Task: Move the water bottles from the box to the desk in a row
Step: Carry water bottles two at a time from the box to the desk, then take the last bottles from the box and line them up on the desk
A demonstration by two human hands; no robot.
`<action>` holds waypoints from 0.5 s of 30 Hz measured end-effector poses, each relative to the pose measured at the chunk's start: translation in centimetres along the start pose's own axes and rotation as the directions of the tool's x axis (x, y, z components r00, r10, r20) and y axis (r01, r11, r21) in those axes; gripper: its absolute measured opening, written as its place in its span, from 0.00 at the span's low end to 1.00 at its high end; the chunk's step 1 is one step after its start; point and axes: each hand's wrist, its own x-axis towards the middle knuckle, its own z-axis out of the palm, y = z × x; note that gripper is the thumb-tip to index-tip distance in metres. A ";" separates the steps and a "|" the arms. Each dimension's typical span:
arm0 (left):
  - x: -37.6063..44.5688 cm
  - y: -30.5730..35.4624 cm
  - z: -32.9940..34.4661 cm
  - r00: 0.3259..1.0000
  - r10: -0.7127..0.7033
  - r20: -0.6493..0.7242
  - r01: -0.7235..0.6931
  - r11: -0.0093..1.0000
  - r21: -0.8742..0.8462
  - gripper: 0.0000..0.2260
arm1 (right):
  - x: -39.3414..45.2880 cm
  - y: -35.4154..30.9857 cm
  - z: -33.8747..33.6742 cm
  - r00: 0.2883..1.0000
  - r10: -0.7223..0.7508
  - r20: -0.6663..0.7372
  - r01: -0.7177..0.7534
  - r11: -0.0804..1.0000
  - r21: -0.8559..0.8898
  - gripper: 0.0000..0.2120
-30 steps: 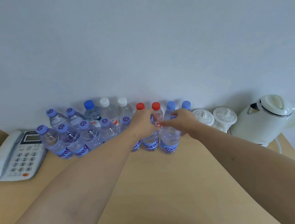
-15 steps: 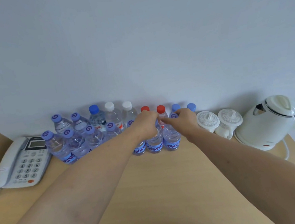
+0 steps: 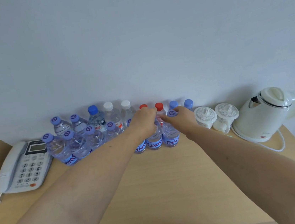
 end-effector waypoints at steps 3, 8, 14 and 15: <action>-0.4 0.1 -0.5 1.000 0.024 -0.011 -0.024 1.000 -0.011 0.14 | -0.7 -0.1 -0.5 1.000 -0.014 -0.011 0.014 1.000 -0.024 0.24; -0.4 0.5 -1.3 0.993 0.090 -0.072 -0.092 0.995 -0.028 0.10 | -2.1 -0.5 -1.3 0.999 -0.047 -0.015 0.045 0.990 -0.130 0.33; 0.3 2.7 -0.7 0.980 0.181 -0.088 -0.185 0.982 -0.032 0.14 | -5.6 0.5 -3.7 0.989 -0.027 -0.145 -0.007 0.974 -0.228 0.29; 0.4 3.5 -0.3 0.974 0.211 -0.080 -0.214 0.976 -0.028 0.16 | -6.4 1.0 -4.2 0.983 -0.012 -0.182 -0.030 0.974 -0.226 0.29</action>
